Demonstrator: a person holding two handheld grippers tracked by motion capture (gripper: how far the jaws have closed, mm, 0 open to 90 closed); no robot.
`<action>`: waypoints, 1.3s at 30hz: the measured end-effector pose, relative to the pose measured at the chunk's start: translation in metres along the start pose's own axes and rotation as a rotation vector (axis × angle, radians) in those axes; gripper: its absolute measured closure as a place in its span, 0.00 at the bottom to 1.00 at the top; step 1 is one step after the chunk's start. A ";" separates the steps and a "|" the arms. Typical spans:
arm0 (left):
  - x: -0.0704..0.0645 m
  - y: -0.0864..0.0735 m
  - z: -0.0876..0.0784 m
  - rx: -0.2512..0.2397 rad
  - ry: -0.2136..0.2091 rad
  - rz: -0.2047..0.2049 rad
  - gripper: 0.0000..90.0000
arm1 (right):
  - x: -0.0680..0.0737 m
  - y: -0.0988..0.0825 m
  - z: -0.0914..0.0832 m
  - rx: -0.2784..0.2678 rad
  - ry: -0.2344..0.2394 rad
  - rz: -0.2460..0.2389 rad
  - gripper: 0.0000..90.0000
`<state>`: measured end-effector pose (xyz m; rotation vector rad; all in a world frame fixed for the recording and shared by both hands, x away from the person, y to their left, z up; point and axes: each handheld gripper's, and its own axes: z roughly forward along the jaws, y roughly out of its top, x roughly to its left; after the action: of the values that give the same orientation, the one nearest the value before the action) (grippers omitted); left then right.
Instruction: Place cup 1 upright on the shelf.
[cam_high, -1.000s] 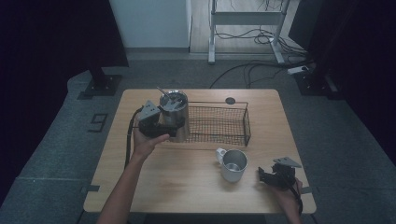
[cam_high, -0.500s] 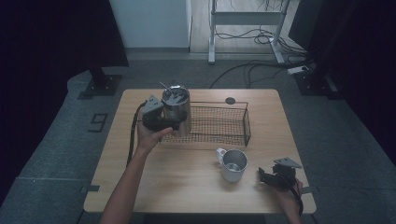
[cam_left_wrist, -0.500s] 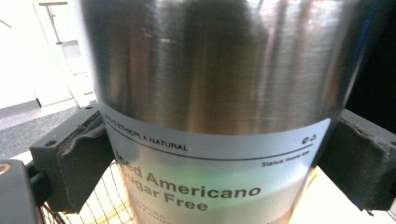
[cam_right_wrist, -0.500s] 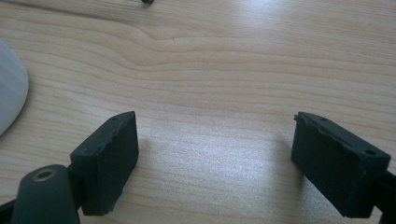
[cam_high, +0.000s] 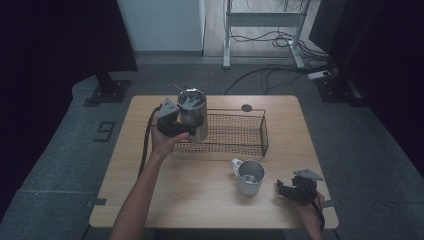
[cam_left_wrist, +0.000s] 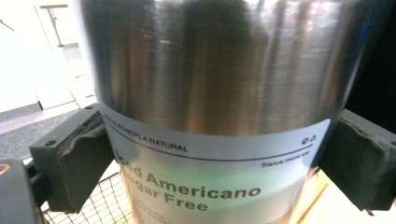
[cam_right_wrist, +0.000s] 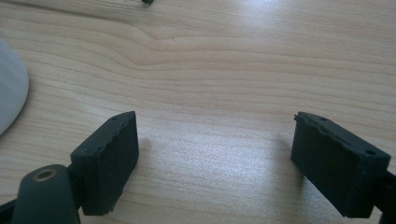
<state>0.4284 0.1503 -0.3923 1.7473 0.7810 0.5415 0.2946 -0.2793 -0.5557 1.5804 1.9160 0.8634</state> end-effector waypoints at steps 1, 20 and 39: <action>0.000 -0.001 0.001 0.002 0.006 0.005 0.05 | 0.000 0.000 0.000 0.000 0.000 0.000 0.16; 0.008 -0.013 0.020 0.017 0.036 -0.005 0.05 | 0.000 0.000 0.000 0.000 0.000 0.000 0.16; 0.013 -0.024 0.029 0.024 0.058 -0.014 0.05 | 0.000 0.000 0.000 0.000 0.000 0.000 0.16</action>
<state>0.4523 0.1453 -0.4241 1.7530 0.8428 0.5776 0.2946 -0.2793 -0.5556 1.5806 1.9159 0.8630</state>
